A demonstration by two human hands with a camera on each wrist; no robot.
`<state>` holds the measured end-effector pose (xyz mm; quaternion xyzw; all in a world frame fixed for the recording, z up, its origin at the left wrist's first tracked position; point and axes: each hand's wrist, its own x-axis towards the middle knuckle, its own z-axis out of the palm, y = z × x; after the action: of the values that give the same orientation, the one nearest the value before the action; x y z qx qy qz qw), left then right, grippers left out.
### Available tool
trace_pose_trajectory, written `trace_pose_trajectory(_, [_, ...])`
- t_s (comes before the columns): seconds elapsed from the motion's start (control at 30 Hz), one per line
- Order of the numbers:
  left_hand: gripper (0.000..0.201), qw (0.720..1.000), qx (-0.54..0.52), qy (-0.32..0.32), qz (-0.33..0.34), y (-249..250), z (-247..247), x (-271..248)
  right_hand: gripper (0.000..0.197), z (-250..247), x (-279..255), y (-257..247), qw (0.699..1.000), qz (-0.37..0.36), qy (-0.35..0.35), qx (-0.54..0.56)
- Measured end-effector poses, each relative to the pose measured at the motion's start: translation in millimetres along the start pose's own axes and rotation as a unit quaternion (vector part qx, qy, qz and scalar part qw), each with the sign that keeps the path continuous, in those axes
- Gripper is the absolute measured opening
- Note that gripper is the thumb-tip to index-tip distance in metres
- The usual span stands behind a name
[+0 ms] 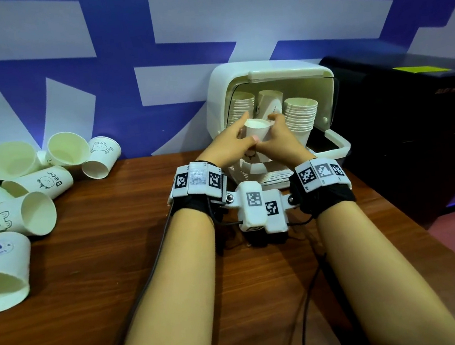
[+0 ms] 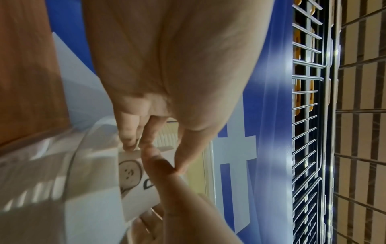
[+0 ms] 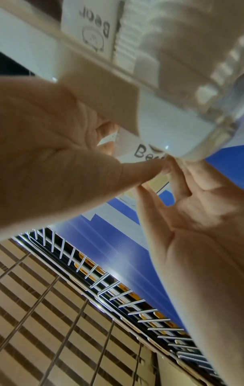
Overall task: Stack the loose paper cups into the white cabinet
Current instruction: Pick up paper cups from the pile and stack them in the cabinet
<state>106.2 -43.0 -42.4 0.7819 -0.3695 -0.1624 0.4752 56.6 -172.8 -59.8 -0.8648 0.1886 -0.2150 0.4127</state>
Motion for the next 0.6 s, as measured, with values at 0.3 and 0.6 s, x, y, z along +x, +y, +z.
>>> trace_pose_trajectory(0.3, [0.052, 0.998, 0.046, 0.029, 0.009, 15.2, -42.2, -18.4, 0.075, 1.1, -1.0, -26.2, 0.983, -0.088, 0.156, -0.039])
trace_pose_trajectory(0.6, [0.038, 0.982, 0.157, 0.055, -0.088, 1.2, -107.7, -75.0, 0.043, 38.0, -25.2, -64.7, 0.980, -0.166, 0.108, 0.032])
